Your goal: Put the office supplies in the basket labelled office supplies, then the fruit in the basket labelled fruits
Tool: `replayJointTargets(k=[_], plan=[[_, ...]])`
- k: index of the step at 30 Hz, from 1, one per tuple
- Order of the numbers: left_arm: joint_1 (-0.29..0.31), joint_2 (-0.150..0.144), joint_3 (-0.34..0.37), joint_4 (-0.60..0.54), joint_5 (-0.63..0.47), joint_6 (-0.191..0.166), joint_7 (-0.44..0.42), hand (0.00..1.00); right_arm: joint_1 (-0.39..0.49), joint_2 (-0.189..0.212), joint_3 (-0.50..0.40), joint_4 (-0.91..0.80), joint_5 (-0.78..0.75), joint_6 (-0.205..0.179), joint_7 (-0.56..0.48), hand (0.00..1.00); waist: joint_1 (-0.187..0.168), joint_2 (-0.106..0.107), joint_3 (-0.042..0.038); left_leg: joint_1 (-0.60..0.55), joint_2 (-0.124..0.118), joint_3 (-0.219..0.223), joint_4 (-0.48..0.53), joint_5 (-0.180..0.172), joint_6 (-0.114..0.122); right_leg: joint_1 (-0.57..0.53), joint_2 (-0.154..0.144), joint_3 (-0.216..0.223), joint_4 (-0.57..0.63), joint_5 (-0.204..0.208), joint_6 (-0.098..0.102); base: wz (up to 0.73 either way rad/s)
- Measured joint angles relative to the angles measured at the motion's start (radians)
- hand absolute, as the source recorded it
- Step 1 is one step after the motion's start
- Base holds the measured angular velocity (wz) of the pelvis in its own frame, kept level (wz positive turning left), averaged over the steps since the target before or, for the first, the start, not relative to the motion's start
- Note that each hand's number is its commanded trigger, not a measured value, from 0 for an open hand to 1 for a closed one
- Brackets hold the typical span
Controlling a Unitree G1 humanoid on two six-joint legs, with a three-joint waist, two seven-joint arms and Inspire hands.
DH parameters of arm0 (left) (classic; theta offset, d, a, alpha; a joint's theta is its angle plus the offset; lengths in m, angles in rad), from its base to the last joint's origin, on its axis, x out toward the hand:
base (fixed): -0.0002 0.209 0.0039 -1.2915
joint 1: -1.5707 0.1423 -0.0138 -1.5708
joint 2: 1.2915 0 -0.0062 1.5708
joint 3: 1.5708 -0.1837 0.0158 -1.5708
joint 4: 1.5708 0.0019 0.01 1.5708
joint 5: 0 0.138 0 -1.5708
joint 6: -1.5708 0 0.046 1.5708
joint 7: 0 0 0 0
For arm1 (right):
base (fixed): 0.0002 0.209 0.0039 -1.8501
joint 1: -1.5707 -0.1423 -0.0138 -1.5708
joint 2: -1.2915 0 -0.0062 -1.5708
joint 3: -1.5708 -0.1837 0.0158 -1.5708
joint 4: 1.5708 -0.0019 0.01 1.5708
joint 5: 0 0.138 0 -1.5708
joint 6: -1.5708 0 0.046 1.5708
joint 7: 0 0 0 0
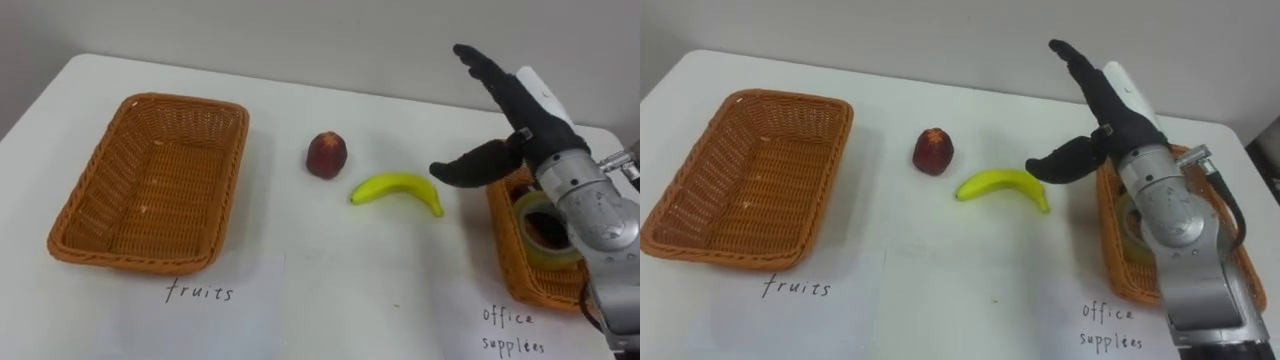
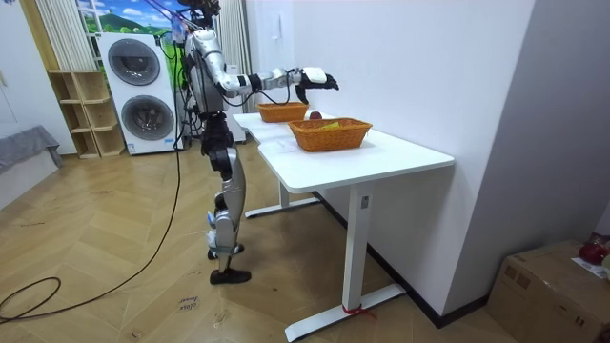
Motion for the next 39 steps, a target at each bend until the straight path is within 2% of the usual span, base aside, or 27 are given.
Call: replayJointTargets(k=[6,11,18,25,28,39], plan=[[-0.009,0.001,-0.008,-0.002,0.001,0.001,0.0,0.0,-0.044,0.0,0.03,0.068,-0.056,0.011,0.031,0.0,0.004,-0.008,-0.0044,0.001,0.0,-0.001,0.001,0.0,0.0,0.0,-0.001,-0.002,0.001,0.0,0.0,0.0],[-0.017,0.002,-0.009,-0.002,0.001,0.001,-0.001,0.0,-0.05,0.0,0.038,0.073,-0.076,0.012,0.053,0.0,0.015,-0.016,-0.0023,0.001,0.0,-0.001,0.002,0.0,0.0,0.0,-0.001,-0.004,0.0,0.0,0.0,0.0],[-0.021,0.015,-0.009,-0.001,0.0,0.001,-0.004,0.0,-0.054,-0.001,0.039,0.144,-0.078,0.011,0.058,0.0,0.028,-0.029,-0.0056,0.002,0.0,-0.004,0.003,0.0,0.0,0.002,-0.002,-0.01,0.0,0.0,0.0,0.0],[-0.02,0.015,-0.01,-0.005,0.0,0.006,-0.004,0.0,-0.054,-0.001,0.045,0.156,-0.079,0.017,0.06,0.0,0.03,-0.023,-0.001,0.002,0.0,-0.003,0.002,0.0,0.0,0.0,-0.002,-0.011,0.001,0.0,0.0,0.0],[-0.019,0.015,-0.009,-0.012,0.0,0.007,-0.004,0.0,-0.054,-0.001,0.048,0.156,-0.08,0.034,0.075,0.0,0.03,-0.023,-0.0012,0.001,0.0,-0.003,0.003,0.0,0.0,-0.001,-0.002,-0.011,0.0,0.0,0.0,0.0],[-0.01,0.019,-0.016,-0.043,0.001,0.007,0.003,0.0,-0.054,-0.001,0.099,0.211,-0.105,0.035,0.078,0.0,0.051,-0.026,-0.003,-0.008,0.0,-0.004,0.002,0.0,0.0,-0.005,-0.002,-0.011,0.0,0.0,0.0,0.0]])
